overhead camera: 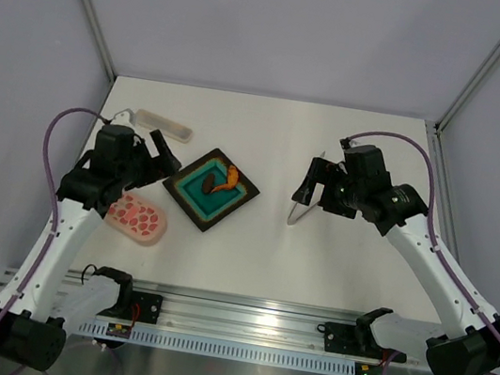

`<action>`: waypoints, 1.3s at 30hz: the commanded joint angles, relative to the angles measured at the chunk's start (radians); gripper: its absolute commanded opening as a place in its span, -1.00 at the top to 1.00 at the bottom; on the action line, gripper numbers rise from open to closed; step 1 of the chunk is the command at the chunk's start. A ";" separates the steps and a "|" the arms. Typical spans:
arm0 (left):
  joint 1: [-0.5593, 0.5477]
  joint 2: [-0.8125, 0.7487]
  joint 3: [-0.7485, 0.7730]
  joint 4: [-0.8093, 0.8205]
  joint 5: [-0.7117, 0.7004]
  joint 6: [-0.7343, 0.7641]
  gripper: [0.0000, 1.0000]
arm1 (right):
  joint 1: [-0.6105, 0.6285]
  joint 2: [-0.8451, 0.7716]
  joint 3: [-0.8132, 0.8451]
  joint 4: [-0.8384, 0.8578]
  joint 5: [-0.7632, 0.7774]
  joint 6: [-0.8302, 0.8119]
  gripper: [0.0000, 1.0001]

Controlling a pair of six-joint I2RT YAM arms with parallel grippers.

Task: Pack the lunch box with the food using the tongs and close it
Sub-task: Close the box lid on the packing box, then reset both arms

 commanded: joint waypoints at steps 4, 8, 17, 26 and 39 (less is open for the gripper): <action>-0.019 0.039 -0.279 -0.004 0.080 -0.032 -0.88 | -0.007 -0.006 0.008 -0.007 0.033 -0.045 -0.99; -0.019 0.094 -0.423 0.049 0.013 -0.092 -0.89 | -0.007 -0.022 -0.035 0.010 0.026 -0.039 -0.99; -0.021 0.067 -0.189 -0.105 0.063 -0.017 -0.89 | -0.007 -0.072 -0.029 -0.024 0.069 -0.042 -0.99; -0.019 -0.107 0.041 -0.060 0.175 0.129 -0.97 | -0.007 -0.080 -0.018 -0.024 0.133 -0.013 -0.99; -0.019 -0.118 0.007 -0.009 0.327 0.198 -0.98 | -0.007 -0.106 -0.055 -0.044 0.256 0.039 -0.99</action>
